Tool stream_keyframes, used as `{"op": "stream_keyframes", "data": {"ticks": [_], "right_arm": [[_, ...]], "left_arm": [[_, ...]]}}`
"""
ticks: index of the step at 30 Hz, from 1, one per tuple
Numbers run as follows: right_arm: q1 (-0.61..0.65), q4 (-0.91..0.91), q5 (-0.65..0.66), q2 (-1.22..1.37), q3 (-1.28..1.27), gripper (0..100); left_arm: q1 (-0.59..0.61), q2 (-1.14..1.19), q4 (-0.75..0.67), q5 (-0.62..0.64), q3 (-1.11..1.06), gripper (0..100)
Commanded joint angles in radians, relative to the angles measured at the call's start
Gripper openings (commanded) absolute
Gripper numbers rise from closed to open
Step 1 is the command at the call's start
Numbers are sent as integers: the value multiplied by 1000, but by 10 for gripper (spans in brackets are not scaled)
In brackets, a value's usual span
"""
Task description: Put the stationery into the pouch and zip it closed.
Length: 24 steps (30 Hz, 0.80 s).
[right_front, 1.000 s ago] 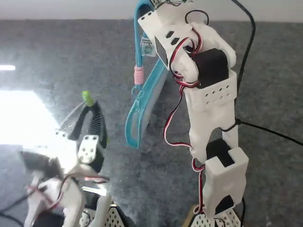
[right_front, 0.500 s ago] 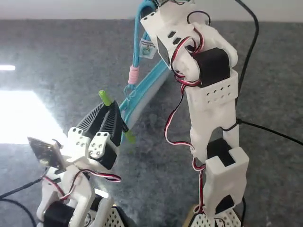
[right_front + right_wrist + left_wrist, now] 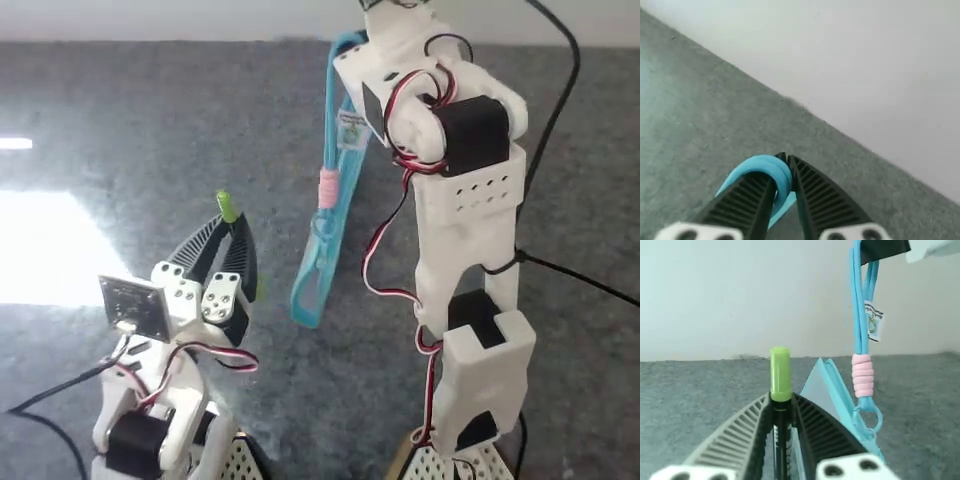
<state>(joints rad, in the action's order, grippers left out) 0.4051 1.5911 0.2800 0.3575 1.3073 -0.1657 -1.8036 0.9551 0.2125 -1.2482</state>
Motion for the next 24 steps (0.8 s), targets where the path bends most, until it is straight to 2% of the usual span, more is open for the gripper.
{"op": "stream_keyframes", "data": {"ticks": [1,5,11,17,19,21,24], "right_arm": [[-4,65,-6,12,8,7],[-12,186,-5,142,8,9],[-35,197,-3,367,17,9],[-59,194,-3,470,18,36],[-65,191,-3,467,18,7],[-64,186,-11,438,35,10],[-35,189,-12,384,123,6]], "left_arm": [[20,-20,48,-23,-1,11],[25,-20,46,5,-99,12],[23,-20,-178,5,-298,12],[20,-20,-167,5,-302,12],[-15,-20,-167,-2,-308,19],[-63,-20,-161,-9,-323,69],[-101,-20,-161,-60,-344,200]]}}
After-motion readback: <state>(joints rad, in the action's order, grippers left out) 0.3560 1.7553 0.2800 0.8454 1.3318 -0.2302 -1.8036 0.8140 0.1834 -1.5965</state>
